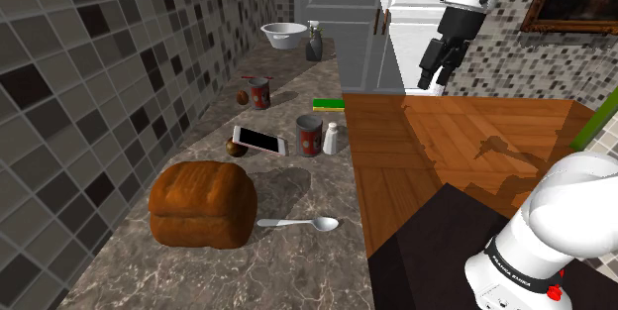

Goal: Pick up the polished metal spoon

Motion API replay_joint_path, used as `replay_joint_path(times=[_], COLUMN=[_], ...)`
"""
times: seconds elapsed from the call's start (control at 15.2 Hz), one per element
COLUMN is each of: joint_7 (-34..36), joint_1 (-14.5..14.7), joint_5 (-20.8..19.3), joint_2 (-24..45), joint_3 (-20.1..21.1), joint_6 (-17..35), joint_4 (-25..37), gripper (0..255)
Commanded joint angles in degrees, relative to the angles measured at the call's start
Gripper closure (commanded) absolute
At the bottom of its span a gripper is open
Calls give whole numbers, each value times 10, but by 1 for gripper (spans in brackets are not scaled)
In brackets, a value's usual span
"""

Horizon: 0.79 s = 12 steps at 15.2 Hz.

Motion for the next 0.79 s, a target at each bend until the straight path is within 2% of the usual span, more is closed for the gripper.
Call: replay_joint_path(times=[0.0,0.73], joint_7=[0,-19], joint_1=[0,78], joint_5=[0,61], joint_2=[0,72], joint_3=[0,81], joint_6=[0,193], joint_4=[0,-87], gripper=[0,0])
